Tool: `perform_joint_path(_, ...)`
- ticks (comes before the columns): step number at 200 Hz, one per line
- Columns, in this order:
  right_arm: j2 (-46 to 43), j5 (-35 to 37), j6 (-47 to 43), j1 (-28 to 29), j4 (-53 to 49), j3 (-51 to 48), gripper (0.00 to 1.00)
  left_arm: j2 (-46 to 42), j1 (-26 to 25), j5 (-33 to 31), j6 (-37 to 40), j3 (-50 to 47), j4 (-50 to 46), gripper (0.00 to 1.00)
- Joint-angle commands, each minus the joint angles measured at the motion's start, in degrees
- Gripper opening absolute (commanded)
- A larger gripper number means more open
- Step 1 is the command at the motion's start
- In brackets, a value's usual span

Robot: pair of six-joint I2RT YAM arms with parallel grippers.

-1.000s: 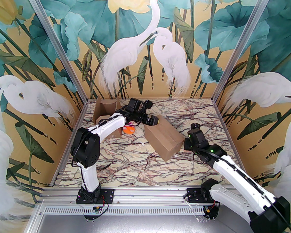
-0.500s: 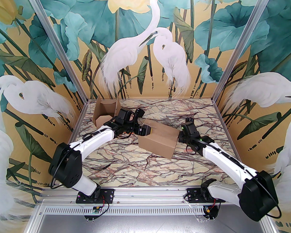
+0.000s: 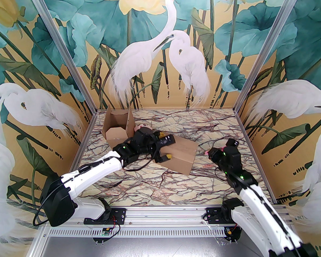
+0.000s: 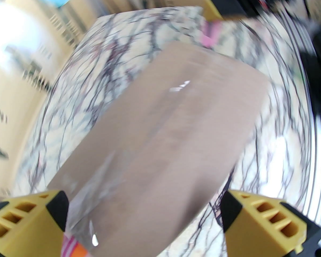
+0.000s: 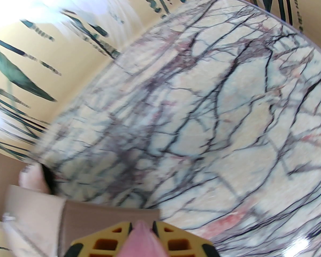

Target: Unpack the express box

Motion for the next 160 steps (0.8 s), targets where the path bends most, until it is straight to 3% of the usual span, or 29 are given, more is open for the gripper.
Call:
perform_joint_path(1,-2.9,-4.2,7.8,-0.4,6.8,-2.0,0.00,0.7,-3.4,-2.5,13.7,-0.5,3.4,1.00)
perform_joint_path(68,-1.9,-7.7,9.4,-0.4,11.8,-2.5,0.00,9.5,-6.5,-4.7,19.7,3.5,2.6,0.99)
perform_joint_path(160,-4.1,-7.6,11.1,-0.4,15.7,-4.5,0.00,11.9,-6.5,-3.3,16.9,4.8,6.7,0.99)
